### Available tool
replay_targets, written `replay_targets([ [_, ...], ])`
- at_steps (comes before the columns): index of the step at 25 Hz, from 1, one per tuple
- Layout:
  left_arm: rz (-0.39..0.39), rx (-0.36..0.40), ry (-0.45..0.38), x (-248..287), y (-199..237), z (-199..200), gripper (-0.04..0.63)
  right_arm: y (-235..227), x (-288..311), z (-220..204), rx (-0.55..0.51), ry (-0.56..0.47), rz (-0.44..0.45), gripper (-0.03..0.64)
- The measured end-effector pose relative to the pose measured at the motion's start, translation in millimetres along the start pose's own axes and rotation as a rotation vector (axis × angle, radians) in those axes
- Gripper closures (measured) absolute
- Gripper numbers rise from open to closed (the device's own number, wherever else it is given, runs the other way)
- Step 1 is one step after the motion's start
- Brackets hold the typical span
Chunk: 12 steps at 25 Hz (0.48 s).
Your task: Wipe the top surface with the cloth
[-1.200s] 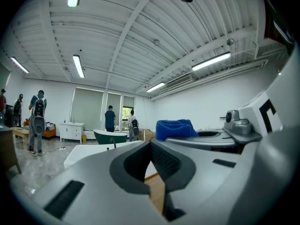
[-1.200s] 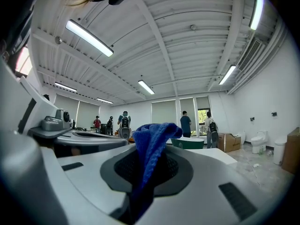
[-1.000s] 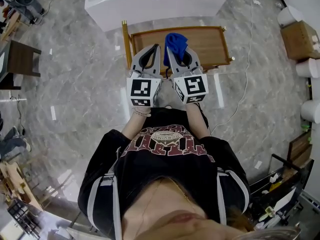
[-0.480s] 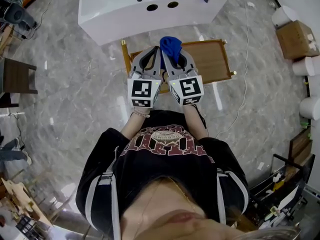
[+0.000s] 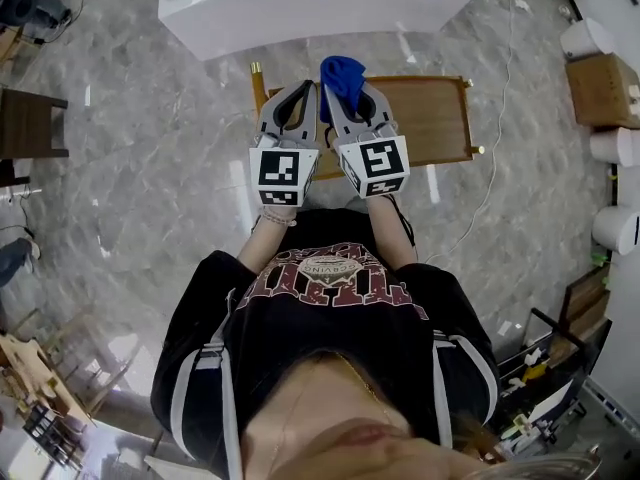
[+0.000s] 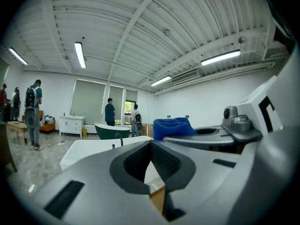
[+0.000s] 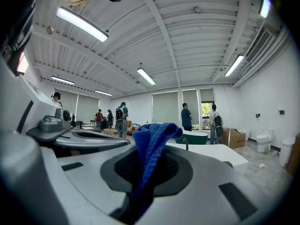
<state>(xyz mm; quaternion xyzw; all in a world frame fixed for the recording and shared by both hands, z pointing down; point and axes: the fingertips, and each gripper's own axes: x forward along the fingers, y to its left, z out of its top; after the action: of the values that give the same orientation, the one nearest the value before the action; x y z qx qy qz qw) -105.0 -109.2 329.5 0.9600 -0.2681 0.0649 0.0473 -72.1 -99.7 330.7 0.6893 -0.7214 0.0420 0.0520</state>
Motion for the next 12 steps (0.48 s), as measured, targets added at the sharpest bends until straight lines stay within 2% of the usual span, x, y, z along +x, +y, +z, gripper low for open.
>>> replay_targets([
  [6,0.164,-0.037,0.021,8.2,20.0,-15.9,0.548,-7.4,26.3,-14.9,0.006,0.039,0.13,0.561],
  [12,0.261,-0.06,0.079,12.1,28.5,-47.4,0.548,-1.8,45.7,-42.5,0.015,0.101,0.241,0.561],
])
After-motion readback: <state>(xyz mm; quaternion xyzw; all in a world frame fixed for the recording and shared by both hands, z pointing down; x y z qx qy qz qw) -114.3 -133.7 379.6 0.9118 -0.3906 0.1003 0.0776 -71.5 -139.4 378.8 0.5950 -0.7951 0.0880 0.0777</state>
